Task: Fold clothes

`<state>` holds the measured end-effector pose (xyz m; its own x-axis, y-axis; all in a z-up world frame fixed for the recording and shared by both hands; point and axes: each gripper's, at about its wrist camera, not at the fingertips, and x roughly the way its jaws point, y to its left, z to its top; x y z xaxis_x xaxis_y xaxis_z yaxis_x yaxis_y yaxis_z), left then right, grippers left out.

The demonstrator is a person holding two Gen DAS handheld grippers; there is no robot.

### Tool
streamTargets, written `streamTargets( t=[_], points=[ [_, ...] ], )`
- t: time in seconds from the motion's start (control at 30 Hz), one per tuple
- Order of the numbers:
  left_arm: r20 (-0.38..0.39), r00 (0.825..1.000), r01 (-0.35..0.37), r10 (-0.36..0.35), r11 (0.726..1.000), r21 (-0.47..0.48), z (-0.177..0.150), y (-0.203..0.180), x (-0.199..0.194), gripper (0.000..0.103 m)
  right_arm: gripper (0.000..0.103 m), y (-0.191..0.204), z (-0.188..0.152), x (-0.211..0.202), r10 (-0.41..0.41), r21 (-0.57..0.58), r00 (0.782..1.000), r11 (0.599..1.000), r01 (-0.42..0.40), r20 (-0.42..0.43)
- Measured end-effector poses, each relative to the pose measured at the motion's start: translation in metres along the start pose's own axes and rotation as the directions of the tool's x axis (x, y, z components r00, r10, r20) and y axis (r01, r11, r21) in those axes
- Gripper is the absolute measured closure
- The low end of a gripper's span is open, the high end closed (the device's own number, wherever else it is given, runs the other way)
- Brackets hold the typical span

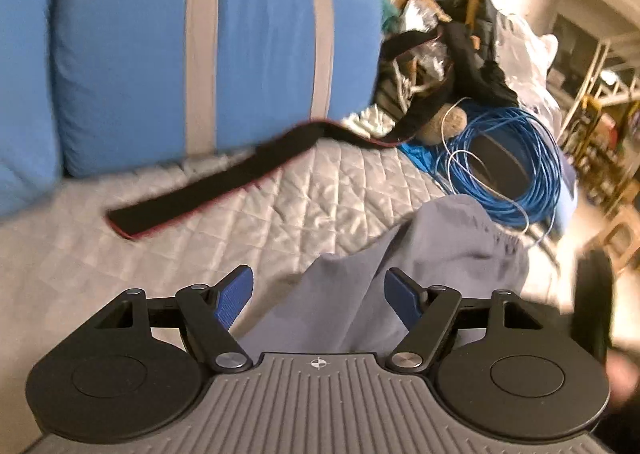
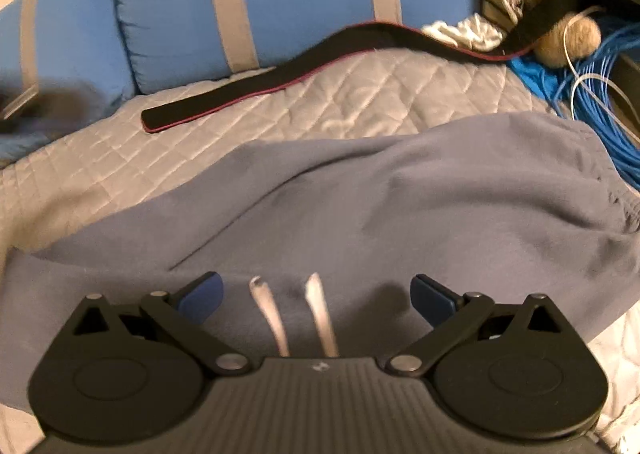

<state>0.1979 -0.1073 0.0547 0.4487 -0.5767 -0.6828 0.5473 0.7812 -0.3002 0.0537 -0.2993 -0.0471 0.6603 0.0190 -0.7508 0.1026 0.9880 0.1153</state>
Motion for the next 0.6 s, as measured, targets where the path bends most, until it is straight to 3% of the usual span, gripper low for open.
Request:
streamTargets(
  t=[0.13, 0.23, 0.27, 0.33, 0.37, 0.4, 0.5, 0.6],
  points=[
    [-0.099, 0.992, 0.075, -0.080, 0.996, -0.052, 0.011, 0.018, 0.057, 0.033, 0.000, 0.010, -0.013, 0.011, -0.004, -0.088, 1.000, 0.996, 0.005, 0.014],
    [-0.159, 0.974, 0.144, -0.160, 0.983, -0.110, 0.013, 0.029, 0.091, 0.034, 0.000, 0.007, -0.013, 0.014, 0.018, -0.093, 1.000, 0.996, -0.016, 0.014],
    [-0.177, 0.966, 0.165, -0.187, 0.977, -0.133, 0.013, 0.032, 0.101, 0.040, 0.000, 0.007, -0.013, 0.014, 0.021, -0.099, 1.000, 0.995, -0.019, 0.017],
    [-0.214, 0.950, 0.195, -0.227, 0.968, -0.160, 0.012, 0.032, 0.115, 0.064, 0.000, 0.006, -0.014, 0.015, 0.026, -0.102, 0.999, 0.995, -0.024, 0.019],
    [-0.233, 0.944, 0.202, -0.234, 0.967, -0.156, 0.011, 0.028, 0.119, 0.087, 0.000, 0.006, -0.014, 0.015, 0.028, -0.102, 0.999, 0.994, -0.026, 0.019],
    [-0.251, 0.937, 0.209, -0.242, 0.966, -0.152, 0.010, 0.025, 0.123, 0.094, 0.000, 0.006, -0.014, 0.015, 0.028, -0.104, 0.999, 0.994, -0.026, 0.019],
    [-0.240, 0.947, 0.212, -0.214, 0.977, -0.033, 0.004, -0.002, 0.111, 0.098, 0.000, 0.004, -0.014, 0.015, 0.031, -0.105, 0.999, 0.994, -0.029, 0.020],
    [-0.234, 0.951, 0.227, -0.202, 0.970, 0.086, -0.008, -0.032, 0.091, 0.098, 0.000, 0.005, -0.015, 0.014, 0.030, -0.112, 0.999, 0.993, -0.027, 0.024]
  ],
)
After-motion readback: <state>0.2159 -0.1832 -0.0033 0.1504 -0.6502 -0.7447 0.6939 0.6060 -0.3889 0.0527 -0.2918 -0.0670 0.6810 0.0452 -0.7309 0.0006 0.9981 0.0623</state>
